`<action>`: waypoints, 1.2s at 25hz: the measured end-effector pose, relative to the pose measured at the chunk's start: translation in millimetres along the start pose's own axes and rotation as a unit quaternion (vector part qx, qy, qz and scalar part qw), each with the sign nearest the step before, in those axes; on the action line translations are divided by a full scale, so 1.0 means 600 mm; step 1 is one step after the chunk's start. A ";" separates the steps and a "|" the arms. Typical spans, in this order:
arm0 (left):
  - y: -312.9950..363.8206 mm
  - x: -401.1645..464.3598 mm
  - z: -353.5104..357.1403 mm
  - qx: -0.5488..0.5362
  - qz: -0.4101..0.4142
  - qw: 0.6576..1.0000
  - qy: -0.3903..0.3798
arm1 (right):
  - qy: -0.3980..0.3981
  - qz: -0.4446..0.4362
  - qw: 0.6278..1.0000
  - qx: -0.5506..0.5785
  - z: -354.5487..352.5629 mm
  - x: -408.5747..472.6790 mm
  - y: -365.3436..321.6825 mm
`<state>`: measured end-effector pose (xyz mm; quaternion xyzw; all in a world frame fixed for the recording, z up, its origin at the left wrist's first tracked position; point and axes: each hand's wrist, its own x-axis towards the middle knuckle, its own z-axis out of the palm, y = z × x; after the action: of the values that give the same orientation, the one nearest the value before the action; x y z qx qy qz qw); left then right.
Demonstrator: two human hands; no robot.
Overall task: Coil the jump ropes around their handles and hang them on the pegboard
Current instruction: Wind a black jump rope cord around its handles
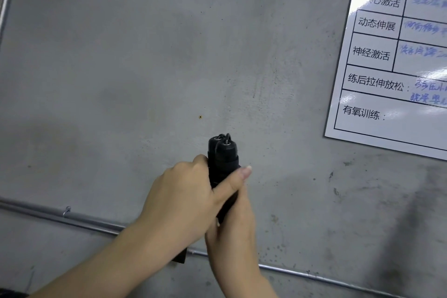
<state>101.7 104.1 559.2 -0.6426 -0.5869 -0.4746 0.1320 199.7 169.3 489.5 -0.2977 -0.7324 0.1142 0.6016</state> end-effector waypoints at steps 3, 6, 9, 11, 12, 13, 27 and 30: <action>-0.020 0.030 -0.022 -0.047 0.023 0.998 -0.024 | -0.073 -0.030 0.995 0.069 -0.005 -0.001 -0.031; -0.043 0.051 -0.041 -0.209 0.053 0.971 -0.099 | -0.180 0.055 0.958 0.217 -0.051 0.034 -0.048; -0.031 0.040 -0.039 -0.330 0.085 0.922 -0.184 | -0.317 0.088 0.870 0.367 -0.092 0.057 -0.051; -0.027 0.040 -0.034 -0.301 0.058 0.934 -0.185 | -0.314 0.087 0.873 0.364 -0.103 0.064 -0.045; -0.030 0.044 -0.035 -0.253 0.036 0.951 -0.173 | -0.290 0.083 0.889 0.344 -0.106 0.067 -0.041; -0.035 0.047 -0.037 -0.203 0.013 0.966 -0.157 | -0.266 0.073 0.908 0.316 -0.109 0.069 -0.037; -0.013 0.029 -0.028 -0.077 0.086 0.993 -0.039 | -0.116 0.095 0.968 0.201 -0.101 0.069 -0.030; -0.007 0.018 -0.015 -0.029 0.084 0.995 -0.048 | -0.082 0.091 0.975 0.185 -0.098 0.067 -0.032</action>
<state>92.4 105.5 570.3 -0.7151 -0.5222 -0.4477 0.1246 245.8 165.7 547.0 -0.2361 -0.7151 0.3264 0.5713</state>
